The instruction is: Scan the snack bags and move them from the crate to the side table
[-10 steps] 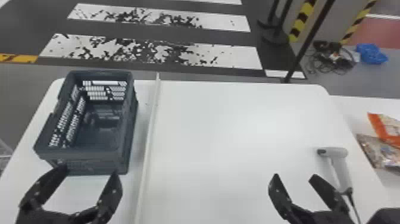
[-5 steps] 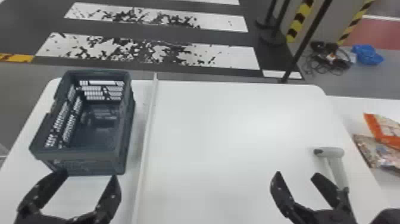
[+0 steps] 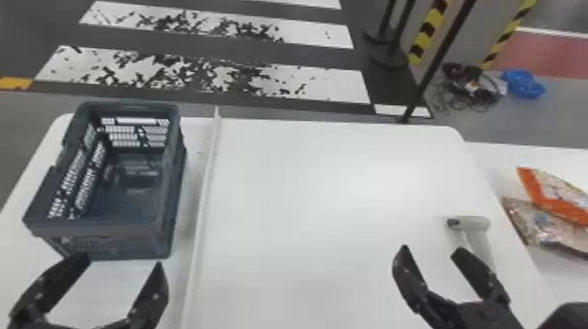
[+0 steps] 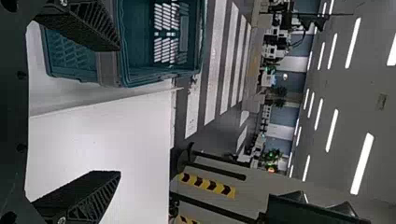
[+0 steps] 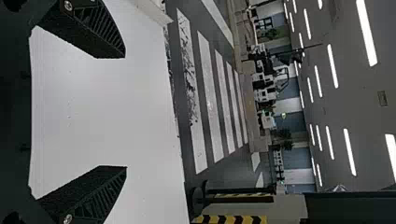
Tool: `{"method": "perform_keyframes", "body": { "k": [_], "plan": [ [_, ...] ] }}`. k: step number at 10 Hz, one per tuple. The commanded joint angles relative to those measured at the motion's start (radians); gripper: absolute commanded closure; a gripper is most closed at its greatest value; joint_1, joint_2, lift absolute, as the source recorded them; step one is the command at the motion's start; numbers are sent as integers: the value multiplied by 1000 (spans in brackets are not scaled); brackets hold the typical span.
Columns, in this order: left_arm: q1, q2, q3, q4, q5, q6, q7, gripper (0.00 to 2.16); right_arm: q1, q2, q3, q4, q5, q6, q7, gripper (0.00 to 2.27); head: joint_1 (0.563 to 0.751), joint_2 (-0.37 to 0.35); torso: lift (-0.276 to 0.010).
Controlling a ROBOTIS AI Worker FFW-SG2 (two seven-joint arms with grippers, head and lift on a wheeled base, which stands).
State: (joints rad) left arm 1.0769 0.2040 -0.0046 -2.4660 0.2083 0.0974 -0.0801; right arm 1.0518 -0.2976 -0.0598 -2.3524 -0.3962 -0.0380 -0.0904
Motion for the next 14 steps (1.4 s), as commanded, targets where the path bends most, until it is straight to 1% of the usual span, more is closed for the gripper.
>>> {"method": "perform_keyframes", "body": {
  "k": [1,14],
  "plan": [
    [0,2,0,1,-1,0,-1,46,2,0,0,-4,-6,1,0,76,695,-149,-87],
    [3,2,-3,15,-3,3,-12,46,16,2,3,-15,-10,-18,-2,87,695,-149,-87]
  ]
}}
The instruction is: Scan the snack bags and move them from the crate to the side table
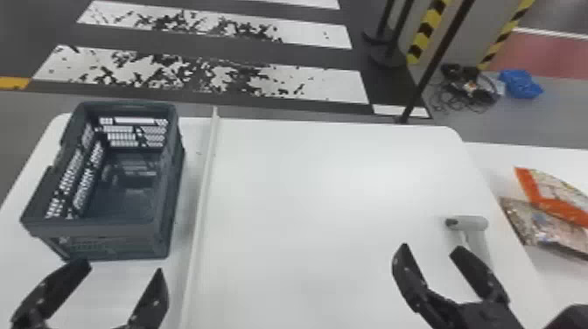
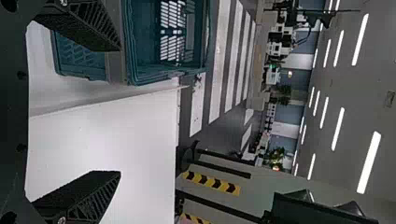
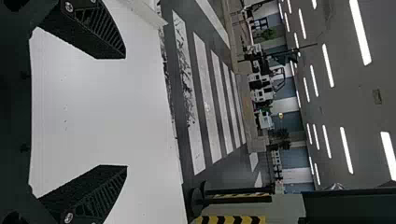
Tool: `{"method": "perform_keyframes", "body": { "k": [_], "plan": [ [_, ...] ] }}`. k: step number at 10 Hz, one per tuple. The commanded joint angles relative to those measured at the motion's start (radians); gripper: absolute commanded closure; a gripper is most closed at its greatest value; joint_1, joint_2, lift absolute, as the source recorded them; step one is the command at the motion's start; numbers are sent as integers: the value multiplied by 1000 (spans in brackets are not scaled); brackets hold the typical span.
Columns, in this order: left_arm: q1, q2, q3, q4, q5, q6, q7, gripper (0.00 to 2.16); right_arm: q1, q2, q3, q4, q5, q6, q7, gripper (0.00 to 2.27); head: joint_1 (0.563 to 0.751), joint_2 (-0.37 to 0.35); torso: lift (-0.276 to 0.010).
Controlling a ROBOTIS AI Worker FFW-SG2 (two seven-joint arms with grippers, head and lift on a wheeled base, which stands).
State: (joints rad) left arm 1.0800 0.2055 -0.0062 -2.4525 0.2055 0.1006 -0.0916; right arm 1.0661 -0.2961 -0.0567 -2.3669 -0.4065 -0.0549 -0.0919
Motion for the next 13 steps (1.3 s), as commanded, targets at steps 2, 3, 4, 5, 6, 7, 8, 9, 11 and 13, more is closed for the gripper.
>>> {"method": "perform_keyframes", "body": {
  "k": [2,3,4,5,6,7,8,9,11,13],
  "plan": [
    [-2,2,-6,1,-1,0,-7,46,6,0,0,-5,-2,-13,0,87,695,-155,-87],
    [-2,3,-8,1,-1,0,-7,46,8,0,-2,-8,-2,-13,0,87,695,-157,-87],
    [-2,3,-8,1,-1,0,-7,46,9,0,-2,-8,-2,-13,0,87,695,-160,-87],
    [-2,3,-9,1,-1,0,-7,46,9,0,-2,-8,-2,-13,0,87,695,-162,-87],
    [-2,3,-8,1,-1,0,-8,46,9,0,-2,-9,-3,-13,0,87,695,-162,-87],
    [-2,3,-8,1,-1,0,-10,46,11,0,-3,-9,-9,-13,0,87,695,-163,-87],
    [-2,3,-9,3,-1,0,-13,46,11,0,-3,-11,-9,-13,0,87,695,-164,-87],
    [-2,3,-9,3,-1,0,-14,46,11,0,-3,-11,-9,-13,0,87,695,-166,-87],
    [-2,3,-9,4,-1,0,-14,46,11,0,-3,-11,-9,-13,0,87,695,-168,-87],
    [-3,3,-9,4,-1,0,-16,46,11,0,-5,-11,-17,-13,0,87,695,-168,-87]
  ]
}}
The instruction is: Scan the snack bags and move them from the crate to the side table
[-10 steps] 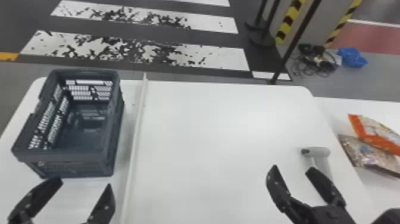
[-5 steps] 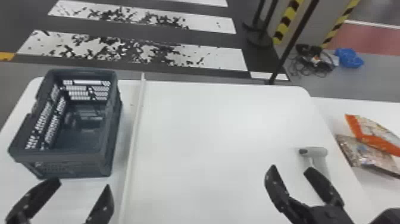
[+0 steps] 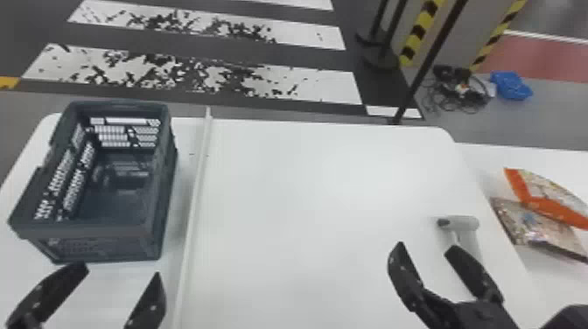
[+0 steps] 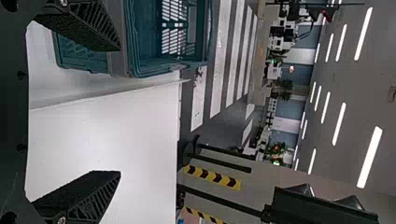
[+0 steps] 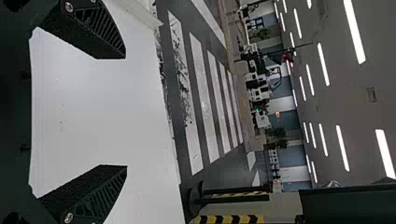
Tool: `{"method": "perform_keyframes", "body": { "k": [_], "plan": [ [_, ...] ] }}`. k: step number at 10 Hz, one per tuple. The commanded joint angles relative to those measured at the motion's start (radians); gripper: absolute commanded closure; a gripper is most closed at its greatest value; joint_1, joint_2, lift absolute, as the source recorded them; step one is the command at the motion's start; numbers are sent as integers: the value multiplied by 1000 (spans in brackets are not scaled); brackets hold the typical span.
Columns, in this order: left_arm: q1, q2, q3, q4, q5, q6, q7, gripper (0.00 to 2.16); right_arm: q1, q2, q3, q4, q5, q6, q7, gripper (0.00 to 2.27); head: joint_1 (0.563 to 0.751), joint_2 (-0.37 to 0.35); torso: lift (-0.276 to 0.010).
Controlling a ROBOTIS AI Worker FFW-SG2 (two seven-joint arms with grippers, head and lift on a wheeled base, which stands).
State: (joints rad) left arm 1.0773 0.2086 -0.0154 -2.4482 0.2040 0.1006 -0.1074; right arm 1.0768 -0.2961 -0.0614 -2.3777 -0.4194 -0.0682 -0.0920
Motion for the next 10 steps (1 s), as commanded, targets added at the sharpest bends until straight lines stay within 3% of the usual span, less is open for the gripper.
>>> {"method": "perform_keyframes", "body": {
  "k": [1,10],
  "plan": [
    [0,0,0,0,0,0,0,46,0,0,-2,0,-7,0,0,87,695,-169,-87],
    [0,2,-3,-2,0,0,-5,46,8,0,-9,0,-19,-21,0,87,695,-183,-87]
  ]
}}
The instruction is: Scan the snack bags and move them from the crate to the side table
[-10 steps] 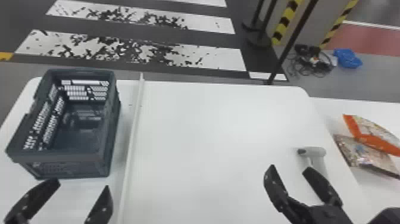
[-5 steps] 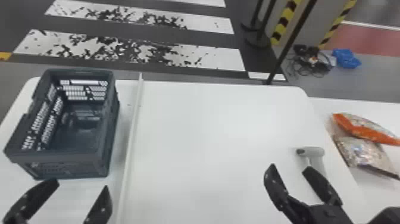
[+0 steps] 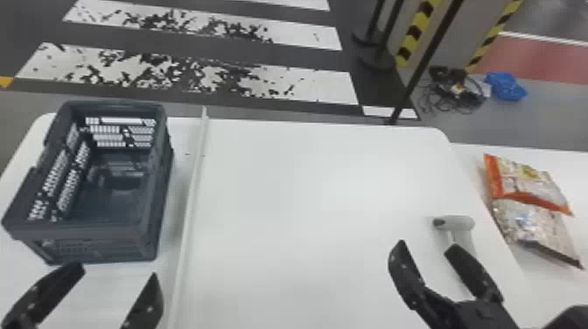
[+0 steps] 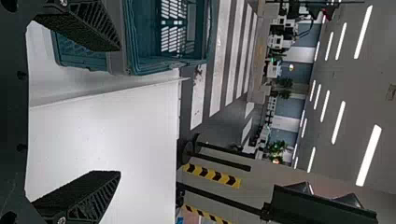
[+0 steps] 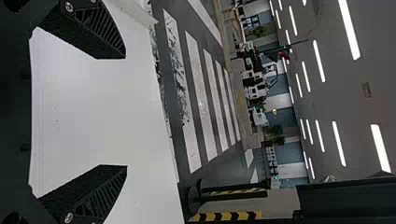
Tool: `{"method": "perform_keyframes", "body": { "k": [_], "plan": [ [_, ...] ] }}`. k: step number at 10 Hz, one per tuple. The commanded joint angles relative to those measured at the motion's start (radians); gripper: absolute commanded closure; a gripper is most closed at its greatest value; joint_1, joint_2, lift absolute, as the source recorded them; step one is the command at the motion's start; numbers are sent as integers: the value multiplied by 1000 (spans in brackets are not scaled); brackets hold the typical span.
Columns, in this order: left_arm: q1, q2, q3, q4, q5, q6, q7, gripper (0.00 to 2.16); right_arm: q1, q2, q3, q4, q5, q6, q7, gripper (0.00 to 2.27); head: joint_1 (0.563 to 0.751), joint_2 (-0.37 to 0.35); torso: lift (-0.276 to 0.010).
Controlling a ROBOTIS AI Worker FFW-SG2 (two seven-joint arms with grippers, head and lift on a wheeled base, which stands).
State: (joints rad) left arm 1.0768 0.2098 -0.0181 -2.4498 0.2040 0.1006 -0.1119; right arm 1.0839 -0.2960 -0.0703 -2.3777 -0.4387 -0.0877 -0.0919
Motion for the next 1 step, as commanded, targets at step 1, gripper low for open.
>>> {"method": "perform_keyframes", "body": {
  "k": [1],
  "plan": [
    [0,0,0,0,0,0,0,46,1,0,0,0,0,-2,0,87,695,-185,-87]
  ]
}}
